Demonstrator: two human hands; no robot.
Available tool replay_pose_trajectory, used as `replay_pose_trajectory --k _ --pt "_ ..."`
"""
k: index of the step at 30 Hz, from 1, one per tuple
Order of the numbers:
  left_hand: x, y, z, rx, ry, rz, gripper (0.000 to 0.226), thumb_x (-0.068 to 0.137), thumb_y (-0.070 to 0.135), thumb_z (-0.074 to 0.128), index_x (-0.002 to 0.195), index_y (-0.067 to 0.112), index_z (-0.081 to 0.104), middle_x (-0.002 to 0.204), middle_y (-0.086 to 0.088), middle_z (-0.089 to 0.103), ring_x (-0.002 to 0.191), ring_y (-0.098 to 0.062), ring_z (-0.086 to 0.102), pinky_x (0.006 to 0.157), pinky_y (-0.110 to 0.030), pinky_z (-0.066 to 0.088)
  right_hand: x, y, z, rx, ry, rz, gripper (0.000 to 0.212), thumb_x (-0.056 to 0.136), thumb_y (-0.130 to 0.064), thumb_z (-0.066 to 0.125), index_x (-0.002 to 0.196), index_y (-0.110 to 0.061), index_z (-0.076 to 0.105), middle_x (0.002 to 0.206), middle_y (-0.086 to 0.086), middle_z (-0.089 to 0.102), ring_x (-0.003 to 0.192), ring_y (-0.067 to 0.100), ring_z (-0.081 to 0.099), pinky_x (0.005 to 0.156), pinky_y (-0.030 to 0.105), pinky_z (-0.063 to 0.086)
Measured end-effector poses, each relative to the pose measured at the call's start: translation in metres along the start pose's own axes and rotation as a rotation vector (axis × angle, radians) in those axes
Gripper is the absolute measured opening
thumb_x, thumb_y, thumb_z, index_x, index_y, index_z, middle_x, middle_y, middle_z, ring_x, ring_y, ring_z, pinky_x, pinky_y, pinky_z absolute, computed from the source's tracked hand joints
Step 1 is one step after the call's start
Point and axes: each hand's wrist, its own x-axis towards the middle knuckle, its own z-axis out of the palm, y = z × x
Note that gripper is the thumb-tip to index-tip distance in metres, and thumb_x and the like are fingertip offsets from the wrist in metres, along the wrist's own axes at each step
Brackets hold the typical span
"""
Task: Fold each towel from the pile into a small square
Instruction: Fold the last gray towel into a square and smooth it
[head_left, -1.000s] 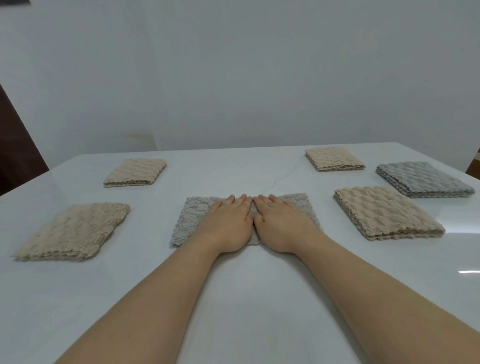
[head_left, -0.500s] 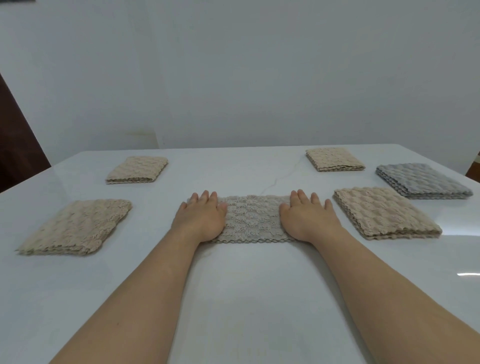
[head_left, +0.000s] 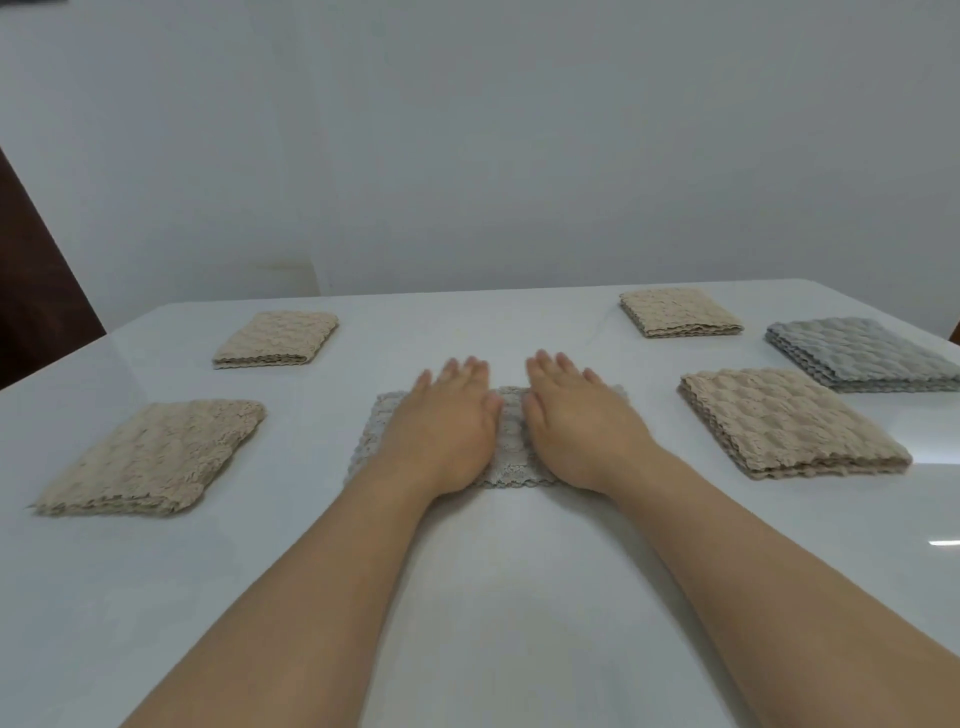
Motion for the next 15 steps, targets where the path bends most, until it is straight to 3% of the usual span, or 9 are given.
replay_pose_trajectory --k 4,15 --pt "0.005 0.007 0.016 -0.023 -0.152 0.074 0.056 0.109 0.036 0.016 0.162 0.017 0.013 0.170 -0.001 0.011 0.156 -0.019 0.008 0.127 -0.040 0.009 0.002 -0.003 0.017 0.014 -0.159 -0.091 0.057 0.108 -0.032 0.019 0.162 -0.013 0.014 0.169 0.005 0.015 0.155 0.021 0.012 0.126 0.037 0.009" --pt "0.002 -0.030 0.012 -0.064 -0.238 -0.166 0.060 0.108 0.045 0.011 0.163 0.022 0.006 0.170 0.002 0.002 0.157 -0.020 0.000 0.126 -0.040 0.000 0.002 0.019 0.010 0.034 -0.180 0.173 0.060 0.107 -0.032 0.015 0.160 -0.004 0.016 0.168 0.011 0.016 0.155 0.027 0.012 0.126 0.043 0.008"
